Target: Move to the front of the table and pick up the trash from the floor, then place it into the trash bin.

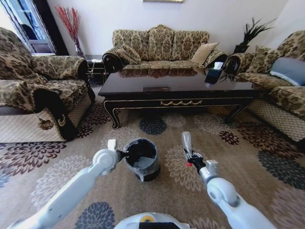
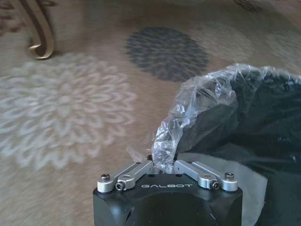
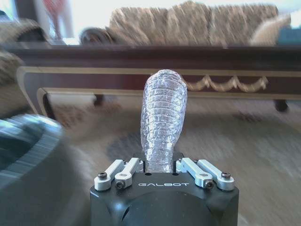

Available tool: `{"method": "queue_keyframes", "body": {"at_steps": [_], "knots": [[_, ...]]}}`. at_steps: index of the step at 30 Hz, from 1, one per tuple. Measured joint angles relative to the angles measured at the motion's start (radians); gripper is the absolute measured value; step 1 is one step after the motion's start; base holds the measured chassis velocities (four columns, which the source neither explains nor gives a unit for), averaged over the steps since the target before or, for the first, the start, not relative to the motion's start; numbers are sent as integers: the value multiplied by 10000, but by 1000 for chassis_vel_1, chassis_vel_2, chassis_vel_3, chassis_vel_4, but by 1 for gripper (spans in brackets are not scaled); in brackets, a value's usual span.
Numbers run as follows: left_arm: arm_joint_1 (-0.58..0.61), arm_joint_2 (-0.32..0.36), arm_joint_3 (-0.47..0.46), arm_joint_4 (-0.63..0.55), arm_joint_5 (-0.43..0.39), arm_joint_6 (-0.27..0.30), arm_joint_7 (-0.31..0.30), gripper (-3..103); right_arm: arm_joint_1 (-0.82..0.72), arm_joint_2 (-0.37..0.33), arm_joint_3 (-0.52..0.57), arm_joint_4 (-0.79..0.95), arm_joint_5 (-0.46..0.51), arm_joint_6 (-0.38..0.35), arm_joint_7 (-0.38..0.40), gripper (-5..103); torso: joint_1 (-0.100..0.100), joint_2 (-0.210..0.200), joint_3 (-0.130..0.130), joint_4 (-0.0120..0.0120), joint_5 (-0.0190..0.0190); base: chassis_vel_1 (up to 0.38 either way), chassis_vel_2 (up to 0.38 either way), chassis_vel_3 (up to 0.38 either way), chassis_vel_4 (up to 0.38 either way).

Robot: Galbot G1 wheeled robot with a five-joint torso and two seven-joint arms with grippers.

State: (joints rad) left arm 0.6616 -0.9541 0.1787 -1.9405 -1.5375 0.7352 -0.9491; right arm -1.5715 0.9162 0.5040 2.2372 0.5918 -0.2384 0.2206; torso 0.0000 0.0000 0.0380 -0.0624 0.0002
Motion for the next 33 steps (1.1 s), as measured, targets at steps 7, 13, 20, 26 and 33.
{"method": "queue_keyframes", "body": {"at_steps": [7, 13, 20, 26, 33], "knots": [[-1376, -609, 1803, 579, -227, 4, -275, 2, -1144, 283, 530, 952, -664, 698, -639, 25, 0, 0, 0, 3, 3, 0, 0, 0, 0], [-2200, -1343, 2715, 1029, -287, 2, -453, 2, -1783, 545, 665, 1831, -875, 788, -794, 25, 0, 0, 0, 2, 0, 0, 0, 0, 0], [-2580, -1852, 3255, 1317, -305, 2, -589, 2, -2022, 709, 504, 2126, -984, 1098, -1176, 25, 0, 0, -1, 2, -1, 0, 0, 0, 0], [-2928, -2432, 3607, 1505, -366, 3, -762, 2, -1995, 799, 186, 1694, -1166, 1823, -1788, 25, 0, 0, 0, 2, 0, 0, 0, 0, 0], [-3073, -2663, 3949, 1270, -537, 2, -837, 2, -1701, 780, 154, 1380, -1162, 1870, -1795, 22, 0, 0, 0, 2, 0, 0, 0, 0, 0]]}}
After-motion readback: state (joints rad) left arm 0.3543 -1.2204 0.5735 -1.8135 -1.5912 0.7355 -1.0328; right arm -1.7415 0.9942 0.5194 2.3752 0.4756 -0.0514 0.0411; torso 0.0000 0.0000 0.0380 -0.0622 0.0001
